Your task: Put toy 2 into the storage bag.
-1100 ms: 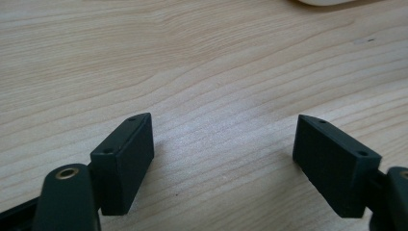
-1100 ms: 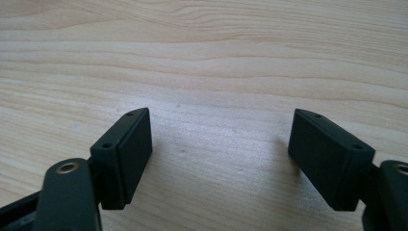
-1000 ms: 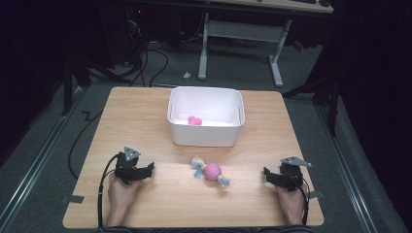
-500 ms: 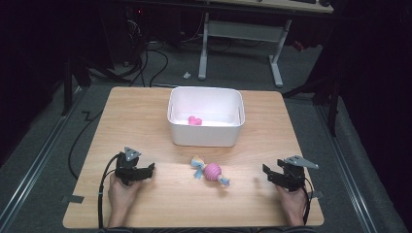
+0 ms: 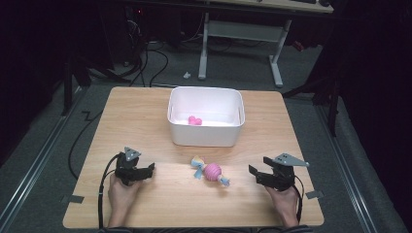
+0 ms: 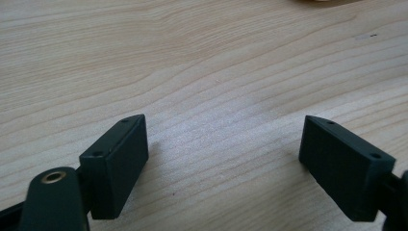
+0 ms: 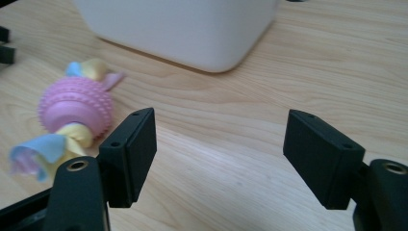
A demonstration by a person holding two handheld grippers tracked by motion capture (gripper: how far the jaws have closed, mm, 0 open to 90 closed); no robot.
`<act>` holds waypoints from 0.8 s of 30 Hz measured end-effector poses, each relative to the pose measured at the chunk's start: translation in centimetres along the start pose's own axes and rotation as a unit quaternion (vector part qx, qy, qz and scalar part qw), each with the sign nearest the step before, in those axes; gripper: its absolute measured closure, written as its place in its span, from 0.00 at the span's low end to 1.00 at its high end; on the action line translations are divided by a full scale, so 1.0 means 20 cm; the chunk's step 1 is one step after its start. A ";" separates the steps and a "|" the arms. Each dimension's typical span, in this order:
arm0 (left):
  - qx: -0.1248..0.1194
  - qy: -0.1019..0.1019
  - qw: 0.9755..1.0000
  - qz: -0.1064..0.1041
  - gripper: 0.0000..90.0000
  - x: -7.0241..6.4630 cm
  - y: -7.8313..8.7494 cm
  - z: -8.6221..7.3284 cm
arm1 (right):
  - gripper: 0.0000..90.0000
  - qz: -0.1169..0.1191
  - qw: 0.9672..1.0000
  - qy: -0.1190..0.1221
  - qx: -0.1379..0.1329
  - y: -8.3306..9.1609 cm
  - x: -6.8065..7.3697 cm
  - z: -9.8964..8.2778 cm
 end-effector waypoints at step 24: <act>0.000 0.000 1.000 0.000 0.20 0.00 0.00 0.00 | 0.33 0.104 0.992 0.069 0.031 -0.19 0.40 0.08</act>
Point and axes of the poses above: each handheld gripper's, and its own axes: y roughly backward along the jaws, z roughly out of its top, x roughly to its left, the point moved 9 cm from there along -y, roughly forward along the jaws
